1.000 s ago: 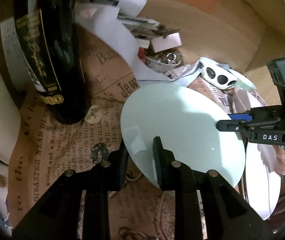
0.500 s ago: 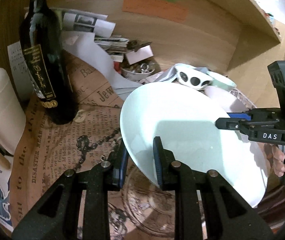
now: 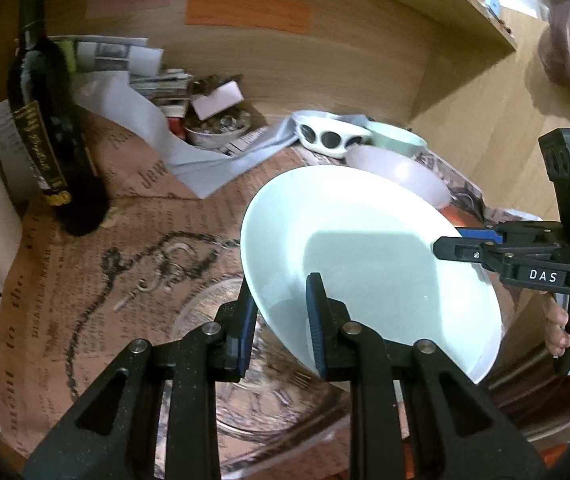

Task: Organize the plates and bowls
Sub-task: 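Carry the mint green plate over the white plate stack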

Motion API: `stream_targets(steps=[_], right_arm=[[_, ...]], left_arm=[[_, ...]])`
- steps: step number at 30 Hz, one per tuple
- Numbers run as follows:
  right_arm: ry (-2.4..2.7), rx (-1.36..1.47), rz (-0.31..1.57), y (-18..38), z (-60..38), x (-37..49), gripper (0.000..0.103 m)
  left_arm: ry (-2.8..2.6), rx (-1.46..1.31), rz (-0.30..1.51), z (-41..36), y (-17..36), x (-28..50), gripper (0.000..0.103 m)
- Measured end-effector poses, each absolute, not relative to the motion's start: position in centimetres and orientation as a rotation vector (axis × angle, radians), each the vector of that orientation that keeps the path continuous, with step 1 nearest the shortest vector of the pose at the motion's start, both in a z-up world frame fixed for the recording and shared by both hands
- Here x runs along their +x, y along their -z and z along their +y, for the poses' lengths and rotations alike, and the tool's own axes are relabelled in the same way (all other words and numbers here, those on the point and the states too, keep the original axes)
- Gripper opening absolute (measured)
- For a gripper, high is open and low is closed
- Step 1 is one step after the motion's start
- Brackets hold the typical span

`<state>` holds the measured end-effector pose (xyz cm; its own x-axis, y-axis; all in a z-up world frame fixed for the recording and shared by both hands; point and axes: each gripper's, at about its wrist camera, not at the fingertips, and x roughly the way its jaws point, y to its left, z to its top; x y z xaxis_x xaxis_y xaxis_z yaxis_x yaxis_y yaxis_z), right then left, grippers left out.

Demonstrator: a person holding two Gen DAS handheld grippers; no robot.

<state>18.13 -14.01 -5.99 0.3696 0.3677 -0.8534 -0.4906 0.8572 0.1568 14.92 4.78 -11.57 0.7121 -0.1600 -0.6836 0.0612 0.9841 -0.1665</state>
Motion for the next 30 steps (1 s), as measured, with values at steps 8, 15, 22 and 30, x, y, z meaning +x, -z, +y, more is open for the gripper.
stream_targets(steps=[8, 15, 22, 30], right_arm=[[-0.493, -0.058, 1.053, 6.7, -17.6, 16.1, 0.027], [-0.444, -0.006, 1.070, 7.5, -20.1, 15.2, 0.027], [-0.415, 0.009, 1.072, 7.8, -21.3, 14.9, 0.027], [-0.410, 0.009, 1.062, 7.8, -21.8, 14.7, 0.027]], left_arm=[[0.179, -0.121, 0.807, 1.9, 12.8, 15.1, 0.023], [0.222, -0.097, 0.838, -0.5, 13.9, 15.5, 0.023], [0.234, -0.072, 0.844, -2.0, 14.3, 16.1, 0.023], [0.234, -0.048, 0.840, -2.5, 14.3, 16.3, 0.024]])
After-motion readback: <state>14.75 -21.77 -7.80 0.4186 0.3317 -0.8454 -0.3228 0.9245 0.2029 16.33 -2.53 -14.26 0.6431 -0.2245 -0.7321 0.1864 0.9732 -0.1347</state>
